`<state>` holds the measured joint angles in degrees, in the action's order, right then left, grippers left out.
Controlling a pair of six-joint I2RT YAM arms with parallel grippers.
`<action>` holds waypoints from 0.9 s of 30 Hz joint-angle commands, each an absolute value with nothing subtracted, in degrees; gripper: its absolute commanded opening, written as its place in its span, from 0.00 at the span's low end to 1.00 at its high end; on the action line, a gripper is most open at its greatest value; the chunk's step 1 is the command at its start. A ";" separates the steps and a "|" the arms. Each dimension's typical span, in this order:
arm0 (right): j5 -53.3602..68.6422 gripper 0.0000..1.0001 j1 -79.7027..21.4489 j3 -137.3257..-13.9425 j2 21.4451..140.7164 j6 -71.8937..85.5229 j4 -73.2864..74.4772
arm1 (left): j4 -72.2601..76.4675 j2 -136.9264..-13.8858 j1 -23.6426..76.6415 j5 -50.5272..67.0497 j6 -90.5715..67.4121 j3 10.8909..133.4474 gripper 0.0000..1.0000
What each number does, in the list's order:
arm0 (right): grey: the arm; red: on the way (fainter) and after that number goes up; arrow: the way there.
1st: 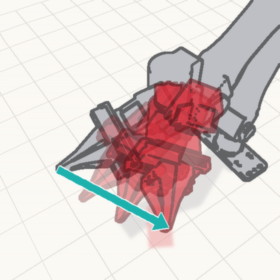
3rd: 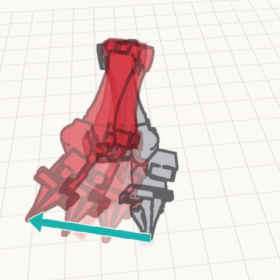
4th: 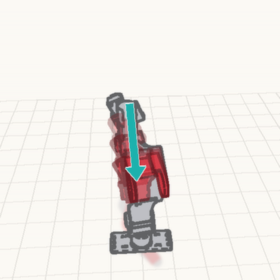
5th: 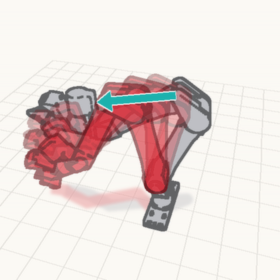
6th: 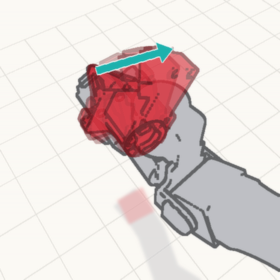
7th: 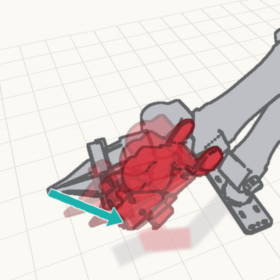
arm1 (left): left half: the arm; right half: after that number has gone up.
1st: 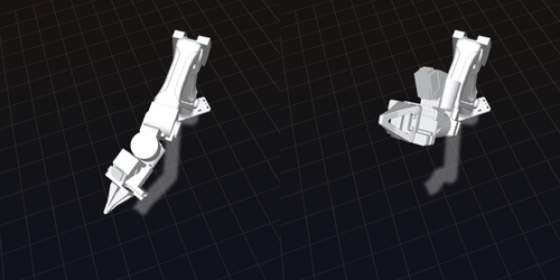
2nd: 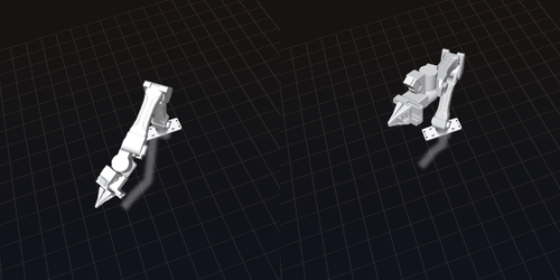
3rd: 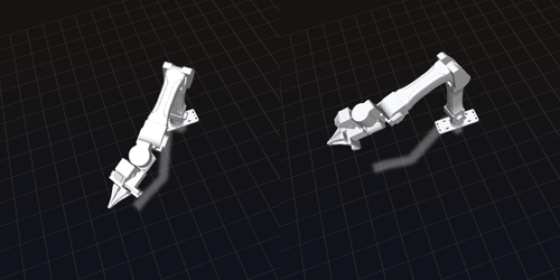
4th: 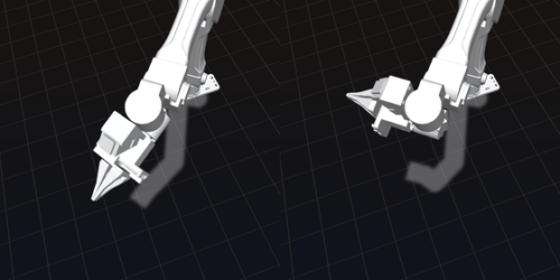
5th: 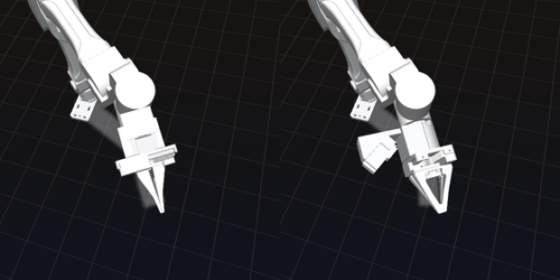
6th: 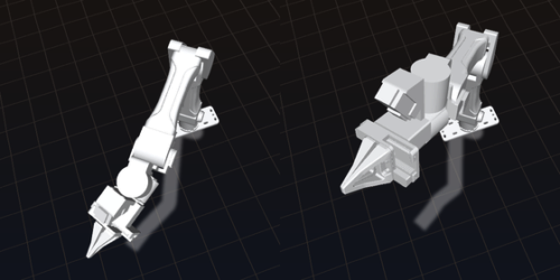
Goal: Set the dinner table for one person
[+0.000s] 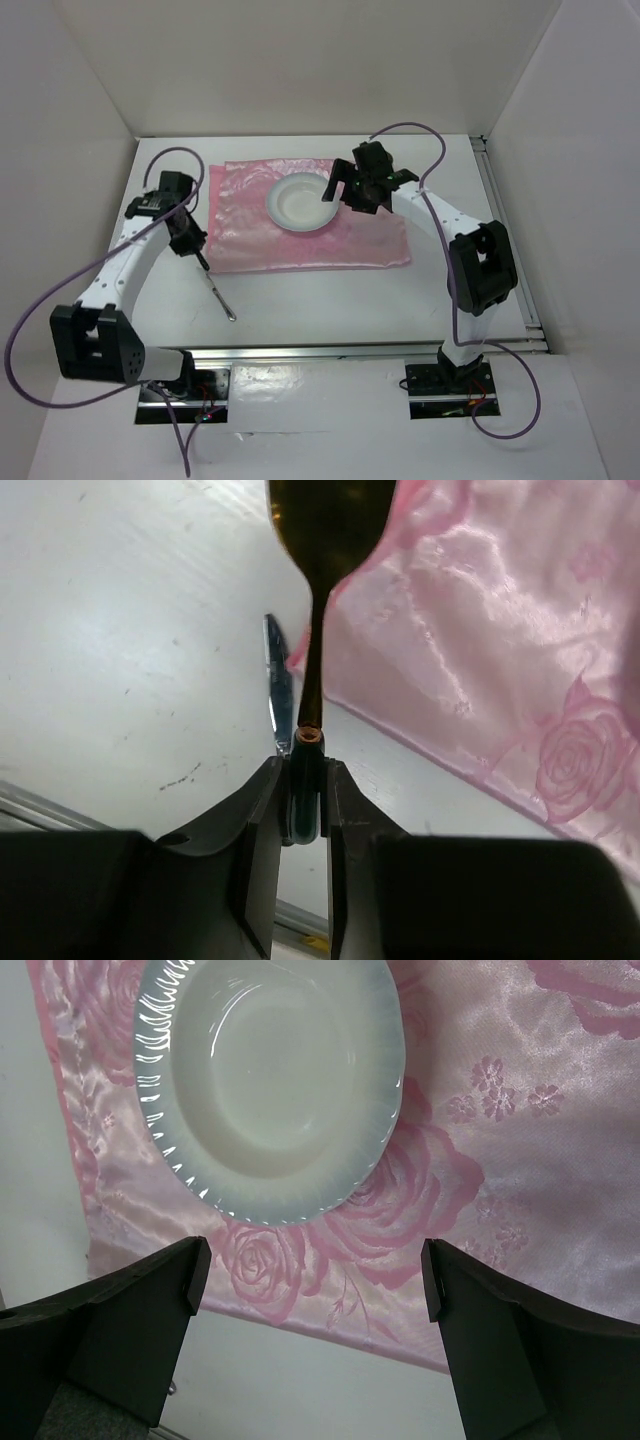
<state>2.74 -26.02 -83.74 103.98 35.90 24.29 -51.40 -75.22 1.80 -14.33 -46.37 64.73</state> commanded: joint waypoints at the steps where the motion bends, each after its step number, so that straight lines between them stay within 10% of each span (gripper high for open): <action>1: 2.20 1.00 -26.54 -82.62 98.44 33.23 25.13 | -49.66 -83.12 5.97 -14.42 -35.97 72.12 0.00; 24: -3.16 1.00 -22.41 -64.95 75.32 29.88 34.89 | -56.51 -129.64 14.41 -15.02 -29.97 109.59 0.00; 27: -3.69 1.00 -22.41 -65.48 75.85 29.36 34.89 | -57.04 -130.17 14.41 -14.16 -29.97 109.60 0.19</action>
<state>-2.11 -22.83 -65.08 76.77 30.28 34.13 -54.33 -129.58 14.59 -14.31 -31.31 107.70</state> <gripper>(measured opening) 0.999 0.306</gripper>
